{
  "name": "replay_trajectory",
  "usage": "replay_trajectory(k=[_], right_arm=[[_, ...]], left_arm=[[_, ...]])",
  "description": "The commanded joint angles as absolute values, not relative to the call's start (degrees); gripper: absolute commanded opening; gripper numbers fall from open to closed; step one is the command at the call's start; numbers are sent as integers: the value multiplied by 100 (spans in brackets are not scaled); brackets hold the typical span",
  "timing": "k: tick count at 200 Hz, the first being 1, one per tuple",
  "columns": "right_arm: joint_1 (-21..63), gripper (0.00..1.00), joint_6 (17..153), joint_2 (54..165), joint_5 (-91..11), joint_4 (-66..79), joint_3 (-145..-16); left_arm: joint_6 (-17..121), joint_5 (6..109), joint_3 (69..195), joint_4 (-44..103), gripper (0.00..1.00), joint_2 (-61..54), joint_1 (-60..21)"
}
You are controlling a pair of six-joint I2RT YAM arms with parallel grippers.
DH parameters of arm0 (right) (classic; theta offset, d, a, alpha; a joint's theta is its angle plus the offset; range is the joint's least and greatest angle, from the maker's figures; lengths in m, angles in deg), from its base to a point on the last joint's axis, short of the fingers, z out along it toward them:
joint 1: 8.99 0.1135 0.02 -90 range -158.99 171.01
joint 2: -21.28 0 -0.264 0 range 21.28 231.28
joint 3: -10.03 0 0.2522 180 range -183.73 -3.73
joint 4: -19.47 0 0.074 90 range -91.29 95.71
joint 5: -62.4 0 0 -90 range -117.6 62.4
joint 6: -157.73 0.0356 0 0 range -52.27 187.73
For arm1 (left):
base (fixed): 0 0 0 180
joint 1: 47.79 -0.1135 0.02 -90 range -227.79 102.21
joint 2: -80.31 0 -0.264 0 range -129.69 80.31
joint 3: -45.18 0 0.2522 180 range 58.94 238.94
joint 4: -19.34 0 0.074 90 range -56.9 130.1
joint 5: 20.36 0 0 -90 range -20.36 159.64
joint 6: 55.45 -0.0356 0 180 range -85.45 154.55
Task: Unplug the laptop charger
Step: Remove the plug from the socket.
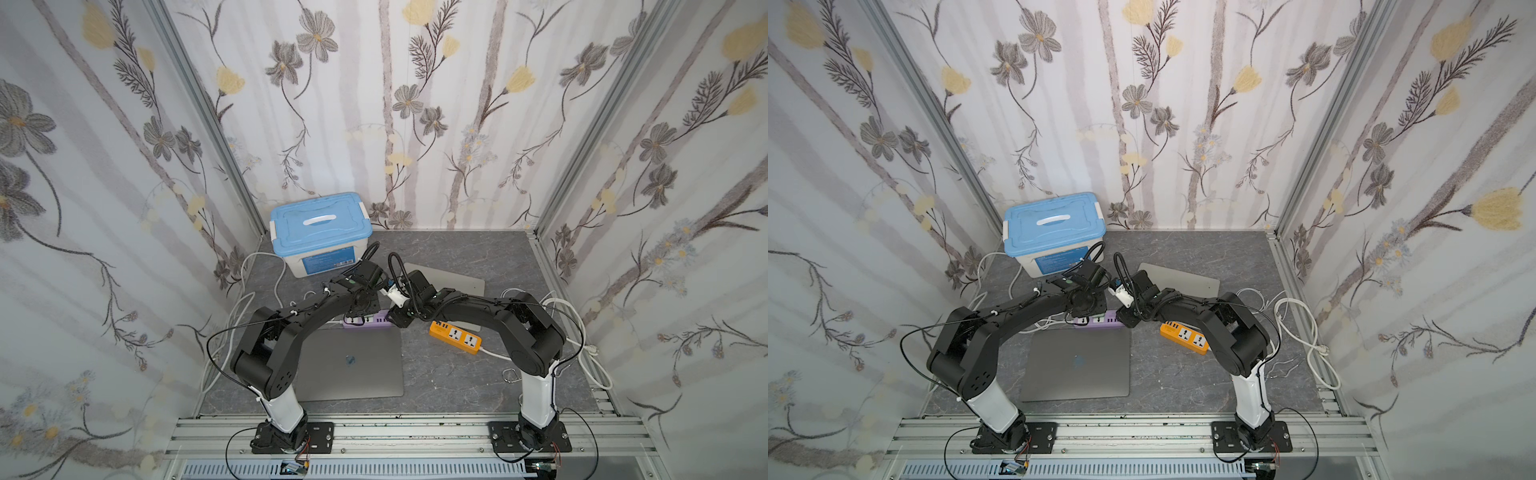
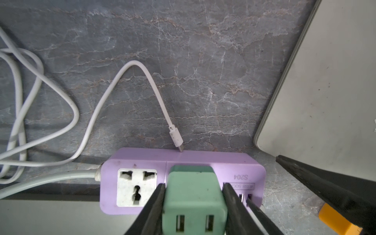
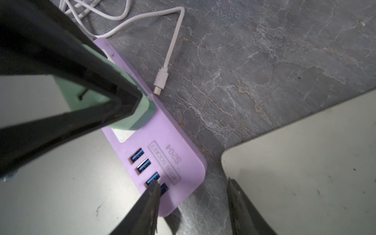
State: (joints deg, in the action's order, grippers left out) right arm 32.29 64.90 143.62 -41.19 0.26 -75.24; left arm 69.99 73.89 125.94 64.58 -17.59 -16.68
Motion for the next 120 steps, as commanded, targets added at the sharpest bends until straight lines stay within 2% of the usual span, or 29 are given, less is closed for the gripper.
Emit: replay_trajectory(k=[1, 44, 120], right_arm=[[3225, 53, 6496, 14371, -4070, -158, -7519], [3224, 53, 6510, 14371, -4079, -130, -7512], [3227, 53, 6520, 14388, -4096, -141, -7554]], left_arm=[[6953, 7465, 12676, 6672, 32, -1742, -1666], [6856, 7489, 12846, 6922, 18, -1826, -1644], [6640, 8147, 13618, 7717, 15, -2384, -1241]])
